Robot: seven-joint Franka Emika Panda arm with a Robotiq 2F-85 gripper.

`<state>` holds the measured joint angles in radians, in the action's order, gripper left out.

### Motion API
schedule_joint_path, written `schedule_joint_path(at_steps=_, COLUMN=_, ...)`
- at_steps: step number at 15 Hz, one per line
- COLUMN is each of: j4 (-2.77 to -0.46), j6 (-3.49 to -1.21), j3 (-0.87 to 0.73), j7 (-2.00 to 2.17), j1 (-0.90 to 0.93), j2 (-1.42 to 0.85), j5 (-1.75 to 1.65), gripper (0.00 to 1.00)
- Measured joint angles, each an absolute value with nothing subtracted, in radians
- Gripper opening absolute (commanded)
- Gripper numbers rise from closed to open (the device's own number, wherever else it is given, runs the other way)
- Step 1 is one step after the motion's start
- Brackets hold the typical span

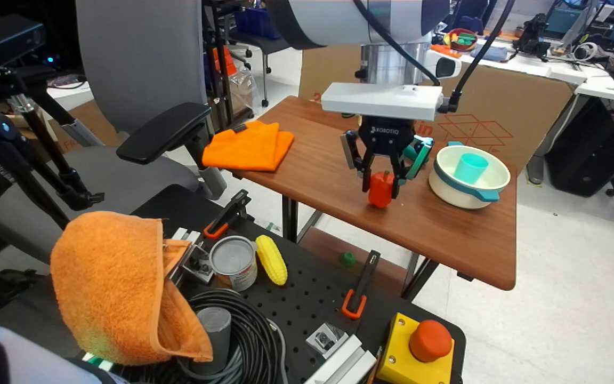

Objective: Move the orange pepper closer to the edge

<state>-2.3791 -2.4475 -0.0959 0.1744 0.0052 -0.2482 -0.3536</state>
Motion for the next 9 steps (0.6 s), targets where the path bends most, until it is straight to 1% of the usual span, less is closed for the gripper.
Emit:
schedule_joint_path(at_steps=1, j4=-2.380, j6=-2.466, j3=-0.097, j7=0.180, j1=0.005, j2=-0.250, j5=-0.354, gripper=0.55)
schedule_joint_path(at_steps=2, j4=-2.380, j6=-2.476, j3=-0.099, j7=0.184, j1=0.005, j2=-0.251, j5=-0.354, gripper=0.74)
schedule_joint_path(at_steps=4, j4=-2.381, j6=-2.481, j3=-0.107, j7=0.190, j1=0.005, j2=-0.258, j5=-0.358, gripper=0.87)
schedule_joint_path(at_steps=5, j4=-2.382, j6=-2.479, j3=-0.112, j7=0.192, j1=0.004, j2=-0.263, j5=-0.361, gripper=0.95)
schedule_joint_path(at_steps=6, j4=-2.383, j6=-2.475, j3=-0.118, j7=0.192, j1=0.004, j2=-0.267, j5=-0.362, gripper=0.99)
schedule_joint_path(at_steps=7, j4=-2.385, j6=-2.471, j3=-0.123, j7=0.192, j1=0.004, j2=-0.269, j5=-0.362, gripper=1.00)
schedule_joint_path(at_steps=9, j4=-2.389, j6=-2.438, j3=-0.127, j7=0.192, j1=0.003, j2=-0.261, j5=-0.362, gripper=1.00)
